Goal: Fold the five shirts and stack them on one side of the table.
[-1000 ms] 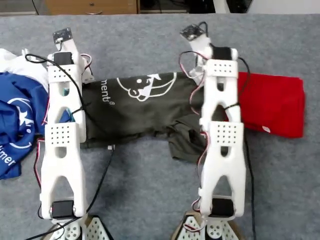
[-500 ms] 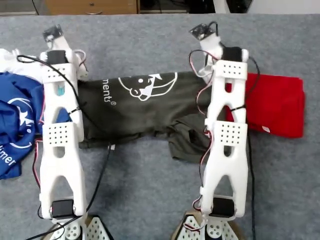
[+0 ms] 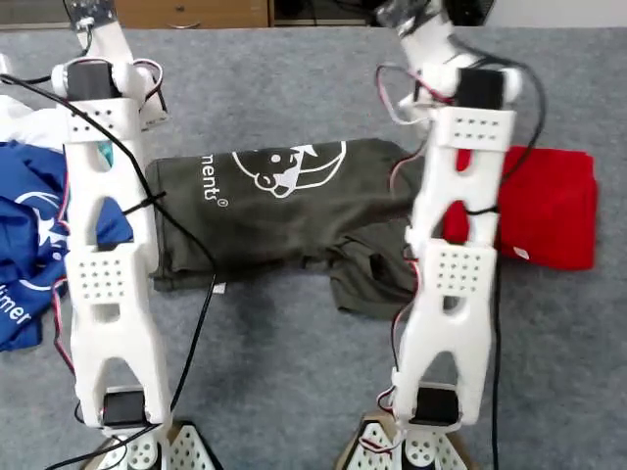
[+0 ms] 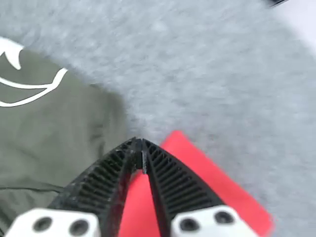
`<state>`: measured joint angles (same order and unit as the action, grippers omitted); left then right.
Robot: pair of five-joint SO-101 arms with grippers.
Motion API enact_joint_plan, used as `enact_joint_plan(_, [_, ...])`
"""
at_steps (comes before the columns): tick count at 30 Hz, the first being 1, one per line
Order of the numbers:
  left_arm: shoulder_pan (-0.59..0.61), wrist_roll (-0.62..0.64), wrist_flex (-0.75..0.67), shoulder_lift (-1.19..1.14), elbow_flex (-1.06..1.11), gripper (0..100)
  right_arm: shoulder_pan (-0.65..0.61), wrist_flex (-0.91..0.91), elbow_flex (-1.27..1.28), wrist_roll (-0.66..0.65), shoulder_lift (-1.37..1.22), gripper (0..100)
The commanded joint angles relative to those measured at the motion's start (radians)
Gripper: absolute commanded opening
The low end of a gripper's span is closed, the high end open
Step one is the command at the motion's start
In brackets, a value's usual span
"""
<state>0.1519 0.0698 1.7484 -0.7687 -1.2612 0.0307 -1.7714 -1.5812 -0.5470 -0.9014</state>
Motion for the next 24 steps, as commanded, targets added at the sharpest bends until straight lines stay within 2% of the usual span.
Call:
enact_joint_plan(1, [-0.015,-0.006,0.011,0.306,0.408,2,0.015,-0.02,0.174,-0.021,0.249,0.4])
enact_joint_plan(5, [0.018,-0.015,-0.066,0.564,0.827,2,0.013,-0.017,0.578,-0.077,0.506,0.3])
enact_joint_plan(9, [0.118,-0.084,-0.267,0.792,1.232,2,0.013,-0.009,0.952,-0.157,0.736,0.3])
enact_joint_plan(13, [0.23,-0.141,-0.529,0.986,1.629,2,0.012,0.014,1.268,-0.238,0.934,0.6])
enact_joint_plan(15, [0.272,-0.141,-0.686,1.049,1.815,2,0.013,0.064,1.425,-0.219,1.018,2.8])
enact_joint_plan(17, [0.287,-0.14,-0.848,1.064,1.985,2,0.008,0.121,1.593,-0.195,1.095,9.0])
enact_joint_plan(20, [0.285,-0.138,-1.017,1.063,2.159,2,-0.038,0.198,1.833,-0.212,1.201,15.6])
enact_joint_plan(24, [0.287,-0.138,-1.068,1.066,2.186,2,-0.131,0.311,2.097,-0.135,1.32,10.3])
